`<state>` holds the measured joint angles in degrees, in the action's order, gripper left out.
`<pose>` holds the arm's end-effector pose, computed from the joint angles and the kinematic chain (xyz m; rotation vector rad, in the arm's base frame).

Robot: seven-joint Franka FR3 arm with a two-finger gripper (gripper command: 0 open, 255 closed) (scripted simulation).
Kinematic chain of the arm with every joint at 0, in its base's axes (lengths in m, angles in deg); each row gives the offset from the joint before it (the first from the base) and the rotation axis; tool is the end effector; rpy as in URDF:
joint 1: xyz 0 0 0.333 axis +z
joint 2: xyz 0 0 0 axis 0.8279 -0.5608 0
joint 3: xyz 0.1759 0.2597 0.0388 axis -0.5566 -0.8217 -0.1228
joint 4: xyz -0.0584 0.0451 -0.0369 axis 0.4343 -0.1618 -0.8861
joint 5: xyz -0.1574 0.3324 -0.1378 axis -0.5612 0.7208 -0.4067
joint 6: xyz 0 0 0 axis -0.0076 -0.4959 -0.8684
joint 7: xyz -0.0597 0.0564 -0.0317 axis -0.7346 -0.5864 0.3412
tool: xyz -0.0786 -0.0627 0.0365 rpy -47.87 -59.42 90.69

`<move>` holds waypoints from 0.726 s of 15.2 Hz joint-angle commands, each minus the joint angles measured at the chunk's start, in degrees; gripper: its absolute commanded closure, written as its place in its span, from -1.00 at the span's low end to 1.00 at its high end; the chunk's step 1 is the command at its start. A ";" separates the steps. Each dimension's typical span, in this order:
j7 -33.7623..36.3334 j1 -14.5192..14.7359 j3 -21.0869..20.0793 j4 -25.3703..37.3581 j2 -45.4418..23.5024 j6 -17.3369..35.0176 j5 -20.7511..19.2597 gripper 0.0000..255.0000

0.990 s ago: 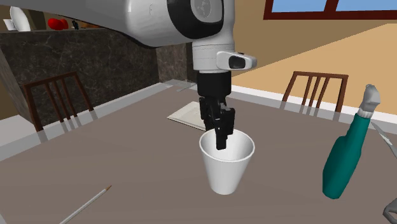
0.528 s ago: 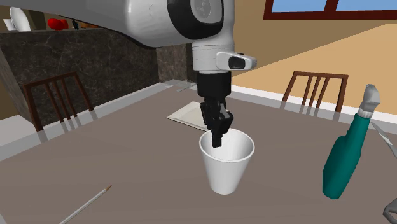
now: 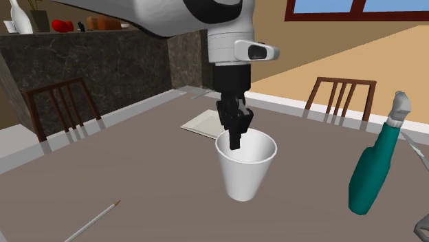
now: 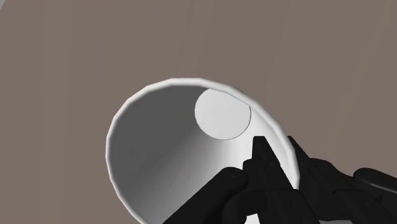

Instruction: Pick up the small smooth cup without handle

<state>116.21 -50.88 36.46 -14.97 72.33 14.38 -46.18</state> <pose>0.5366 0.2810 0.5232 2.9538 0.1628 -0.0028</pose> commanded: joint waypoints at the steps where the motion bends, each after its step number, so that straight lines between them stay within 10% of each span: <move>1: -0.38 -0.01 -0.01 1.36 0.21 -1.50 0.13 1.00; 11: -1.14 0.66 -0.22 8.77 -0.70 -8.06 -0.21 1.00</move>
